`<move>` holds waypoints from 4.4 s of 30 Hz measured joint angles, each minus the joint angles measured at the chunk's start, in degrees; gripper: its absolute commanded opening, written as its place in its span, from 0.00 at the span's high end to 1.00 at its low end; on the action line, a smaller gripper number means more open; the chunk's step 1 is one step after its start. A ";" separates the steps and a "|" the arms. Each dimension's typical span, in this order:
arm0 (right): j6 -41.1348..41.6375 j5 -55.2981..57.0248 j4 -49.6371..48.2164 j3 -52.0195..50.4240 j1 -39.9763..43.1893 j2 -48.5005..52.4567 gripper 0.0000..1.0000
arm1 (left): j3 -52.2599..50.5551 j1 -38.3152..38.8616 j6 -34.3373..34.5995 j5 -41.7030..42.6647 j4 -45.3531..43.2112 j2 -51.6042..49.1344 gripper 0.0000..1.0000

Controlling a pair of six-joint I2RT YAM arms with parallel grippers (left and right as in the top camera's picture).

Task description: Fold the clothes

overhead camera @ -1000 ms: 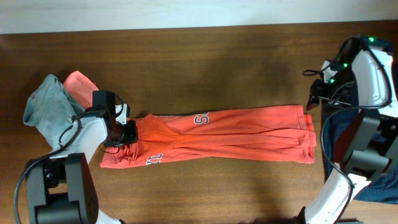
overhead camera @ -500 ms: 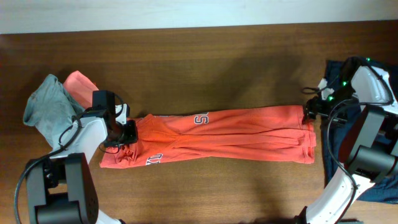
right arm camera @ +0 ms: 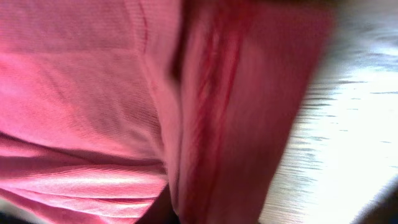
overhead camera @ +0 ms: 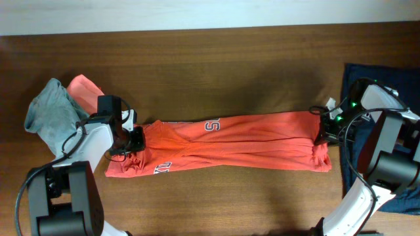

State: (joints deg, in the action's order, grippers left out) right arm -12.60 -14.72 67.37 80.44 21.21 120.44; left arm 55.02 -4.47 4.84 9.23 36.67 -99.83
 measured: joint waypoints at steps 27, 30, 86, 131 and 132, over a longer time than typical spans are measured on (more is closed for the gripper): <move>9.73 5.86 15.63 19.06 -18.47 -5.09 0.96 | 9.40 -0.50 0.24 1.31 13.49 3.30 0.66; 13.03 6.56 13.46 19.04 -26.32 -5.09 0.96 | 9.40 -0.50 0.24 1.31 14.01 3.30 0.66; 14.12 10.01 -0.17 10.14 -36.20 -6.51 0.61 | 9.40 -0.50 0.39 1.31 14.78 3.30 0.66; 17.22 8.66 -11.72 3.13 -49.77 -10.88 0.38 | 9.40 -0.50 0.42 1.31 15.28 3.30 0.66; 18.12 9.86 -12.74 1.64 -50.31 -10.54 0.38 | 9.40 -0.50 0.42 1.31 15.30 3.30 0.66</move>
State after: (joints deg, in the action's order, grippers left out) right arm 5.52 -4.86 54.63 82.08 -29.10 109.91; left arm 64.42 -4.97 5.26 10.55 51.96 -96.53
